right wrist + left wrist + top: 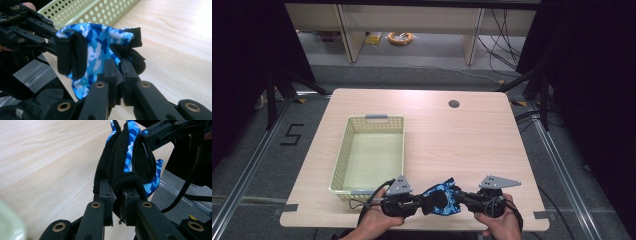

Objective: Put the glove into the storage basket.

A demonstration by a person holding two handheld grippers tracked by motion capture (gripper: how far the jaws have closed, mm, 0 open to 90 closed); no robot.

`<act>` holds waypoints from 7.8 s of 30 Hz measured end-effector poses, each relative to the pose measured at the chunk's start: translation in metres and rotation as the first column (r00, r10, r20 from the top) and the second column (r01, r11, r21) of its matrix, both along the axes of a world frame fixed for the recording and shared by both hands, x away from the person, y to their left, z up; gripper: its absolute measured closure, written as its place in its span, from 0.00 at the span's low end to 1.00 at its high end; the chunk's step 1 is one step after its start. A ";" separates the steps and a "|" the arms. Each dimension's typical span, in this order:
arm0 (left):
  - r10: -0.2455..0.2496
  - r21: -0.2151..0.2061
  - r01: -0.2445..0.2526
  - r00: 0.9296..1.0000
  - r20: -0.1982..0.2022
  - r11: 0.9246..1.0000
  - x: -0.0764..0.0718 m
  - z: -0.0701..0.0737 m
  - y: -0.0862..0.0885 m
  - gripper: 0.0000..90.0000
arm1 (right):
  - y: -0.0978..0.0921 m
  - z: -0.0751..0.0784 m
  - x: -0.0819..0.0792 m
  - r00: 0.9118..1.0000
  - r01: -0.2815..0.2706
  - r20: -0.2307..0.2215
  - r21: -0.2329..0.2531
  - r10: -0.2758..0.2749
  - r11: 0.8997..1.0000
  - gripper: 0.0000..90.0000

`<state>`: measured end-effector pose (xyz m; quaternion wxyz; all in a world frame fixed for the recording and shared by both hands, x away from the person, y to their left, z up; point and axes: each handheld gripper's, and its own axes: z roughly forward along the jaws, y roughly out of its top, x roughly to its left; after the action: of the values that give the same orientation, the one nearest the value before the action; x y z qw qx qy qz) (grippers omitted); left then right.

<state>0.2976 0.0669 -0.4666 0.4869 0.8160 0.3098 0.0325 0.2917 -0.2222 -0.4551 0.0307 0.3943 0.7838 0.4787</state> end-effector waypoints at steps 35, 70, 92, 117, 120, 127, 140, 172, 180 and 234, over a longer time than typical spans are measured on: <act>0.190 -0.035 -0.192 0.981 -0.048 0.981 0.056 0.060 0.134 0.89 | 0.139 0.080 0.086 0.980 -0.186 0.059 -0.070 0.190 0.980 0.95; 0.249 0.126 -0.228 0.948 -0.197 0.966 0.079 0.017 0.181 0.90 | 0.209 0.020 0.110 0.970 -0.233 -0.105 -0.156 0.218 0.960 0.96; 0.207 0.294 -0.152 0.964 -0.166 0.944 0.083 0.016 0.170 0.73 | 0.226 -0.003 0.111 0.961 -0.267 -0.157 -0.325 0.227 0.907 0.93; 0.246 0.255 -0.210 0.962 -0.120 0.944 0.075 0.034 0.165 0.44 | 0.219 0.021 0.106 0.974 -0.226 -0.058 -0.300 0.219 0.927 0.58; 0.236 0.249 -0.202 0.965 -0.114 0.947 0.073 0.036 0.164 0.41 | 0.212 0.025 0.106 0.976 -0.217 -0.058 -0.265 0.209 0.940 0.54; 0.239 0.201 -0.213 0.964 -0.114 0.956 0.068 0.042 0.163 0.34 | 0.194 0.034 0.104 0.981 -0.195 -0.050 -0.212 0.189 0.958 0.47; 0.236 0.109 -0.224 0.965 -0.115 0.968 0.055 0.041 0.151 0.23 | 0.152 0.043 0.098 0.990 -0.144 -0.018 -0.140 0.142 0.980 0.41; 0.094 0.020 -0.093 0.994 -0.054 0.995 0.014 0.056 0.106 0.21 | 0.067 0.034 0.063 0.999 -0.023 0.027 -0.040 0.025 0.999 0.39; 0.047 -0.001 -0.047 0.998 -0.043 0.999 -0.002 0.058 0.089 0.21 | 0.054 0.027 0.057 0.999 -0.009 0.032 -0.020 0.010 1.000 0.39; -0.033 0.125 0.036 0.999 -0.023 0.992 -0.038 -0.015 0.069 0.21 | 0.019 -0.021 0.007 0.999 0.038 -0.023 -0.047 -0.039 0.998 0.24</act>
<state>0.2593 0.1364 -0.4815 0.4319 0.8505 0.2983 0.0348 0.2983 -0.2035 -0.4758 0.0399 0.4144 0.7874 0.4548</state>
